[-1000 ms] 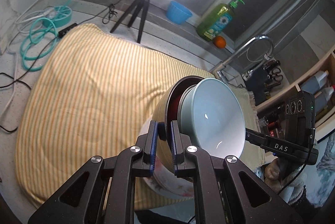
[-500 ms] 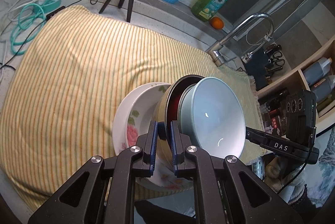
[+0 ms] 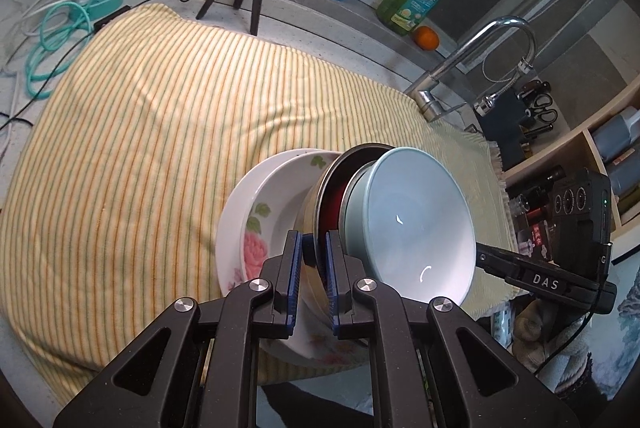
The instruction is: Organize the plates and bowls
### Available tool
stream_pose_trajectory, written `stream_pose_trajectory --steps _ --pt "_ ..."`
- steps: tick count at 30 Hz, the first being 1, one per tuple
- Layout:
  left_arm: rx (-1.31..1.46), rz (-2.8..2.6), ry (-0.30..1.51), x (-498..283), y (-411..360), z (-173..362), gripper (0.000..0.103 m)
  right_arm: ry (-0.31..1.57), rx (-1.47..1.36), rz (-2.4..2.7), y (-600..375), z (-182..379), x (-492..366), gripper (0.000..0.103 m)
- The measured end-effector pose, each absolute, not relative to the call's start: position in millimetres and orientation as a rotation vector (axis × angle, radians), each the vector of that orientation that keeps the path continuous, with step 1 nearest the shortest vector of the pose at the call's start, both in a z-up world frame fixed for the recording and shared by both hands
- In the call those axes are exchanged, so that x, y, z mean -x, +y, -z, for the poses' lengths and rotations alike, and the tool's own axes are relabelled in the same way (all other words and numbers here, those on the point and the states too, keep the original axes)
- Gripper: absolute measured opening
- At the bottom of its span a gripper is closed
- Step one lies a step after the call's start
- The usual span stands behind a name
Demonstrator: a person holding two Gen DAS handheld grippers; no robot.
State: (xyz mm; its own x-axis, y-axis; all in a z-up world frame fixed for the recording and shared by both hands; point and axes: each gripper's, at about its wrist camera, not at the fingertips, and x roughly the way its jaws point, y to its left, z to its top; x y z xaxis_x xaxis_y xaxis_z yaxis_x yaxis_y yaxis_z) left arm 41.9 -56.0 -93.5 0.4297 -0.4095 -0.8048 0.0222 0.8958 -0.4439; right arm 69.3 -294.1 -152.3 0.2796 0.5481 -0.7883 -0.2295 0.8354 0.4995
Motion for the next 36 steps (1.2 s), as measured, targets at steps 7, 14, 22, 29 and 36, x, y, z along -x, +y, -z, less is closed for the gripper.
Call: stream_pose_trajectory --steps 7,14,22,29,36 --pt "0.404 0.233 1.071 -37.1 -52.5 88.3 0.021 1.167 -0.271 -0.558 -294.1 148.6 -69.5 0.015" --pt "0.392 0.153 1.02 -25.7 -47.5 79.6 0.028 1.08 -0.204 -0.564 -307.8 130.6 -60.8 0.048" --pt "0.267 0.057 0.936 -2.5 -72.2 56.3 0.061 0.961 -0.167 -0.579 -334.4 111.3 -43.3 0.079" --pt "0.205 0.002 0.921 15.9 -101.1 41.2 0.071 0.919 -0.121 -0.597 -341.7 102.5 -31.4 0.083" --pt "0.173 -0.021 0.897 24.2 -105.9 26.2 0.072 0.871 -0.113 -0.572 -343.2 88.6 -19.0 0.083"
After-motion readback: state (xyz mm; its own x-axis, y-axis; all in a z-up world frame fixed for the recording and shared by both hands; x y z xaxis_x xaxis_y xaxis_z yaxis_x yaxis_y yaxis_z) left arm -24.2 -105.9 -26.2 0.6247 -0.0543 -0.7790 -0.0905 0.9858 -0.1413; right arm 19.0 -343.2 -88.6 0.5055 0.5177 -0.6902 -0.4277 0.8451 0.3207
